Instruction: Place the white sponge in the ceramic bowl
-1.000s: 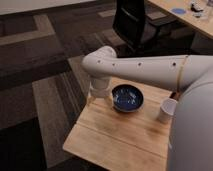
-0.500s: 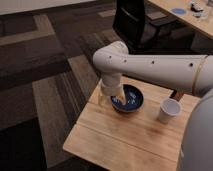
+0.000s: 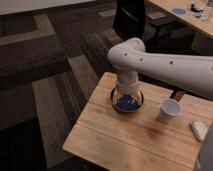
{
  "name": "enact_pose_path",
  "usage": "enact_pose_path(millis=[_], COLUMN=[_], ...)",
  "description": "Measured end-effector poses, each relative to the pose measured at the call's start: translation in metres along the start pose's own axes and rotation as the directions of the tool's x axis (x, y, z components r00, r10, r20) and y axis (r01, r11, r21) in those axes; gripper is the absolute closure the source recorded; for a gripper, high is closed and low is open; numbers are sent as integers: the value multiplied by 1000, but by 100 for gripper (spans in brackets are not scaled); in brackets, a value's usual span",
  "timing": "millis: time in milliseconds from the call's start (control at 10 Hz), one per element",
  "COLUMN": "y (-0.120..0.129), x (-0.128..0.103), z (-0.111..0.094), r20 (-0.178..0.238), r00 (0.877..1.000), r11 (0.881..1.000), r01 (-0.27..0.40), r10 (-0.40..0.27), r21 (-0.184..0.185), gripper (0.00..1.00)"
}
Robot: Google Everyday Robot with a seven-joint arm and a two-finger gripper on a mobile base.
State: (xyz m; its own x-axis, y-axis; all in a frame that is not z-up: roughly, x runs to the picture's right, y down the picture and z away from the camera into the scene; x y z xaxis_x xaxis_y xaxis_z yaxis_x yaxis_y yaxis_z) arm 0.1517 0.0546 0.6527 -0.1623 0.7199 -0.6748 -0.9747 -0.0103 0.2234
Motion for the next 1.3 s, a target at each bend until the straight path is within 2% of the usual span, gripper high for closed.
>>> enact_pose_path(millis=[100, 200, 300, 400, 900, 1100, 1300], y=[-35, -58, -101, -122, -118, -144, -193], x=[2, 4, 12, 18, 17, 18, 17], z=[-2, -3, -8, -10, -10, -9, 7], r20=[-32, -50, -77, -90, -89, -98, -152], r00=[999, 999, 997, 996, 996, 995, 988], r11=[999, 997, 987, 982, 982, 977, 964], r01=[4, 8, 25, 15, 21, 16, 70], r10=[-3, -4, -13, 2, -4, 4, -32], r21=[44, 81, 158, 190, 187, 210, 256], gripper=[35, 35, 35, 35, 35, 35, 35])
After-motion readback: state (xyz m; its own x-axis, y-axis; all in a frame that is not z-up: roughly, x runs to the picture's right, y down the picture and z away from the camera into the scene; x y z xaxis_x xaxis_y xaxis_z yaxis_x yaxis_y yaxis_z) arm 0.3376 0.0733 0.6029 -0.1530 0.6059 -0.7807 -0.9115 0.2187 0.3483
